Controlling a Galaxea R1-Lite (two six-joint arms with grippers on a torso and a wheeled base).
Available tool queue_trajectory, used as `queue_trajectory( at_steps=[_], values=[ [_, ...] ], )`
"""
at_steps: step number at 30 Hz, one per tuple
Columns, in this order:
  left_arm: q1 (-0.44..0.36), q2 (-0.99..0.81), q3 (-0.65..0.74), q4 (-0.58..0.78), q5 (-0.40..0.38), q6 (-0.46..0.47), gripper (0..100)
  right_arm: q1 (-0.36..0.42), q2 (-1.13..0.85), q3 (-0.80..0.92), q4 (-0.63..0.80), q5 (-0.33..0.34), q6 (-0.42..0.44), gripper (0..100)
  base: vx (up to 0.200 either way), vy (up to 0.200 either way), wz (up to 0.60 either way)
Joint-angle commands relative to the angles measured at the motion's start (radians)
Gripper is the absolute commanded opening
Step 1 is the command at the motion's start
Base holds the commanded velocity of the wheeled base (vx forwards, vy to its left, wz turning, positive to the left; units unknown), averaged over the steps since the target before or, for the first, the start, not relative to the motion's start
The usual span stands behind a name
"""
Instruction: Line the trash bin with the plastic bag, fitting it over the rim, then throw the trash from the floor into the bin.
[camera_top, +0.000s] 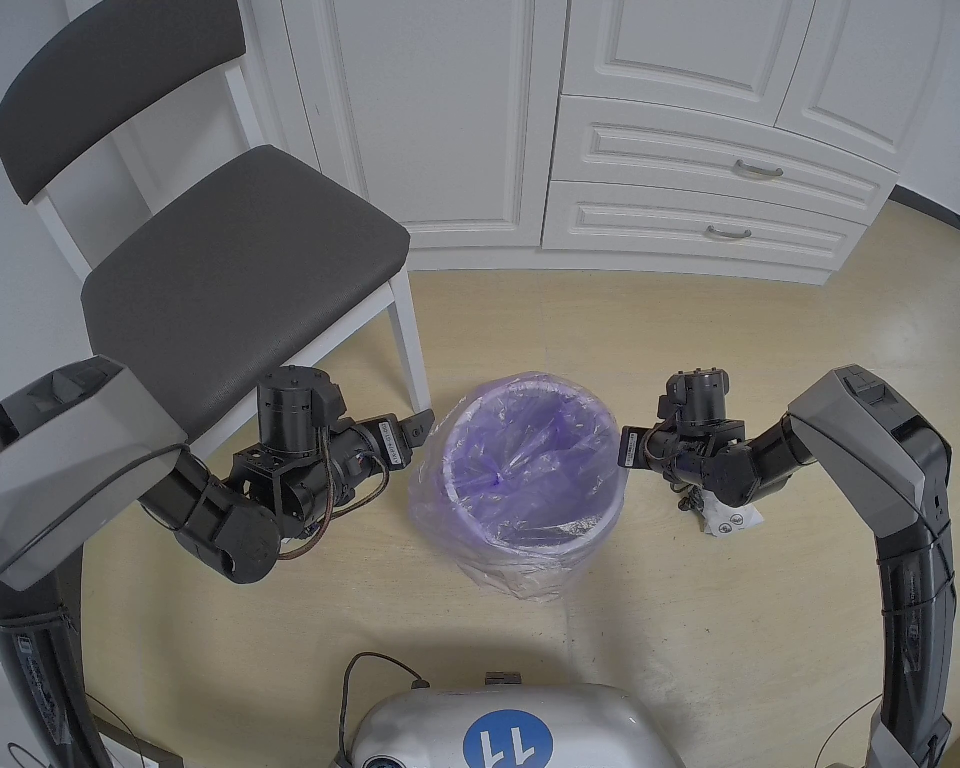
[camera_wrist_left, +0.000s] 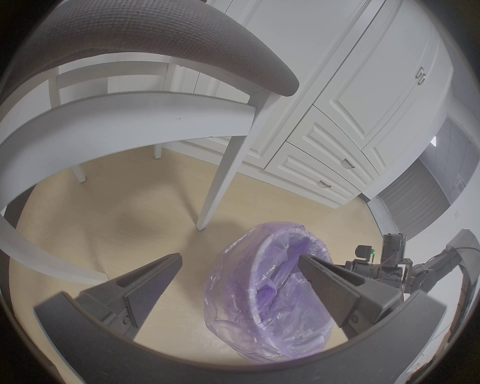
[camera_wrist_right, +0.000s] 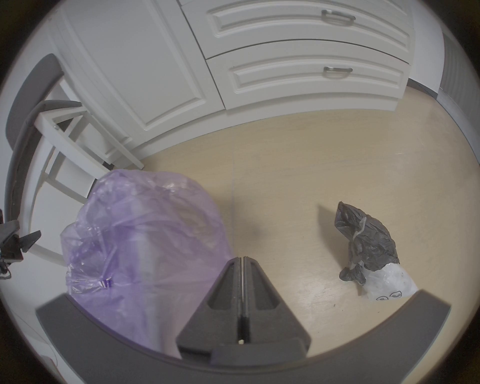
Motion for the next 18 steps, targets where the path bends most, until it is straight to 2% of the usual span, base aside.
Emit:
queue_trajectory(
  at_steps=[1, 14, 18],
  values=[
    [0.000, 0.003, 0.001, -0.001, 0.001, 0.000, 100, -0.019, 0.020, -0.028, 0.016, 0.006, 0.008, 0, 0.000, 0.000, 0.00],
    [-0.012, -0.003, 0.020, -0.001, 0.002, 0.000, 100, -0.055, -0.167, 0.081, 0.016, 0.059, 0.016, 0, 0.000, 0.000, 0.00],
    [-0.035, 0.043, 0.027, -0.002, 0.004, 0.001, 100, -0.063, -0.205, 0.138, 0.003, 0.073, -0.015, 0, 0.000, 0.000, 0.00]
  ],
)
